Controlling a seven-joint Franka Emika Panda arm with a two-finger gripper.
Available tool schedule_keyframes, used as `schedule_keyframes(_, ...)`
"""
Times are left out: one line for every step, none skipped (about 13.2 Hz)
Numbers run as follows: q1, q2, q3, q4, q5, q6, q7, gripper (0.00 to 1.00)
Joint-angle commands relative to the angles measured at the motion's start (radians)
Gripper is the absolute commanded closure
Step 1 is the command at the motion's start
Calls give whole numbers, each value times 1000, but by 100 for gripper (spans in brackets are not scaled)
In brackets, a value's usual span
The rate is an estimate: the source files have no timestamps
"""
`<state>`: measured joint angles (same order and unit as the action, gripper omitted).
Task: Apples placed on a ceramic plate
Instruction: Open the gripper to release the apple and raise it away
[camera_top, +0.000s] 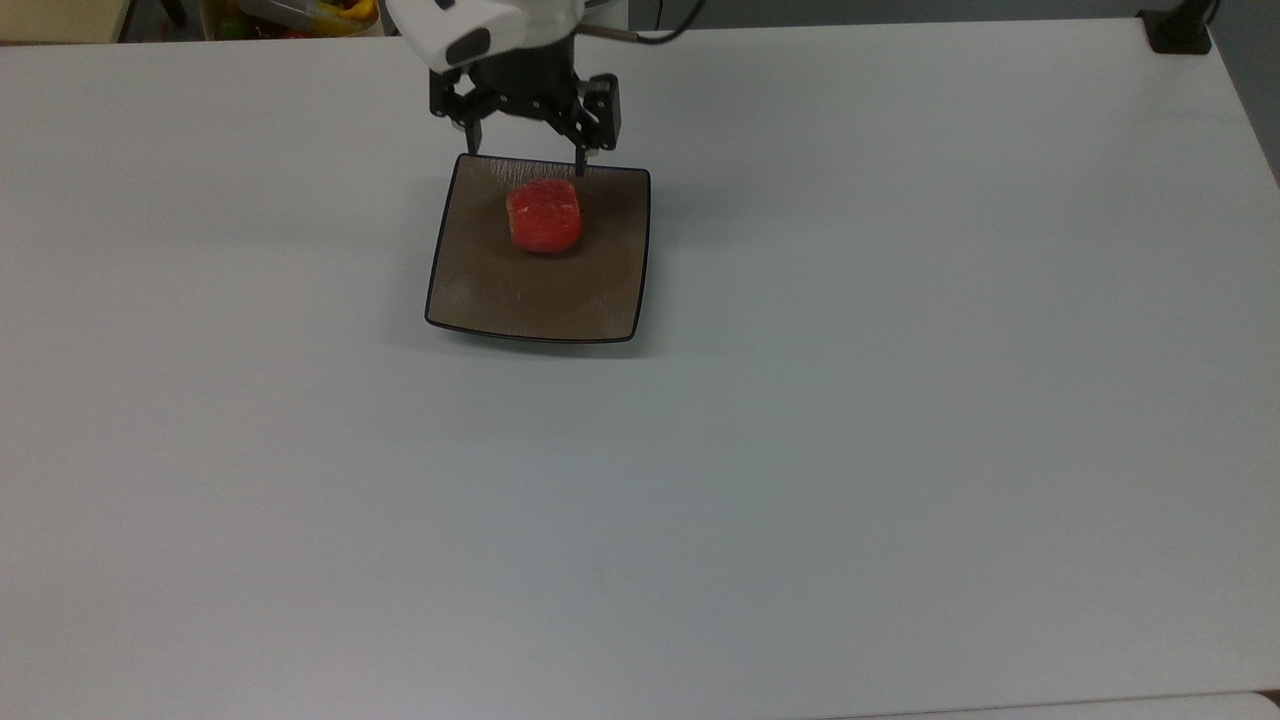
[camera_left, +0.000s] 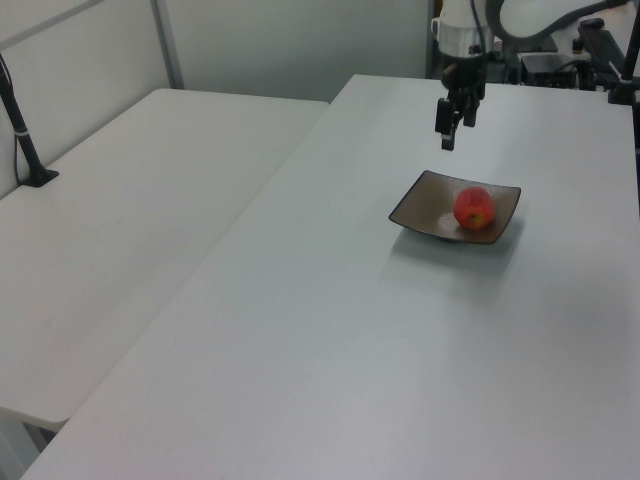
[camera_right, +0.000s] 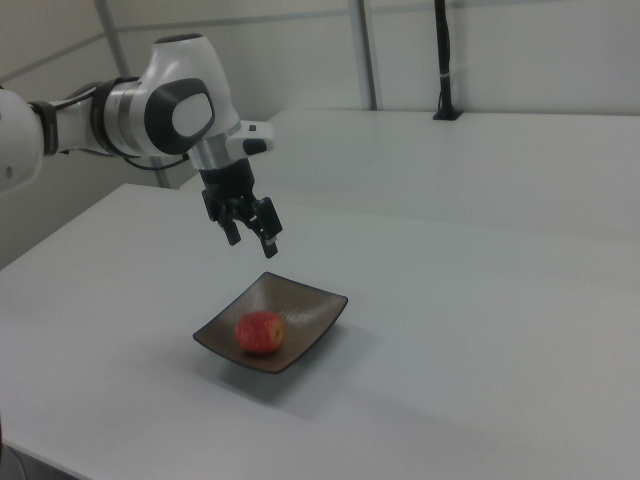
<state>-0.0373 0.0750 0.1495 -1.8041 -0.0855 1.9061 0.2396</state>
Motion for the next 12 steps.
schedule_keyframes(52, -112, -111, -87, 85, -16, -205, 0)
schedule_keyframes(60, -119, -125, -87, 89, -34, -232, 0)
schedule_keyframes(60, -119, -127, -84, 90, -38, -236, 0)
schedule_keyframes(60, -116, -127, -84, 90, -38, -235, 0)
schedule_keyframes(60, -112, -127, -84, 90, -36, -232, 0)
schedule_keyframes(62, -109, -127, -84, 90, -33, -232, 0)
schedule_keyframes(60, -107, -127, -84, 90, -30, -236, 0)
schedule_keyframes(60, -104, -127, -86, 90, -27, -238, 0)
schedule_keyframes(60, -103, -127, -86, 90, -28, -240, 0)
schedule_keyframes(60, -103, -127, -84, 90, -31, -244, 0)
schedule_keyframes(60, -103, -127, -83, 90, -32, -244, 0)
schedule_keyframes(60, -101, -127, -84, 90, -28, -244, 0)
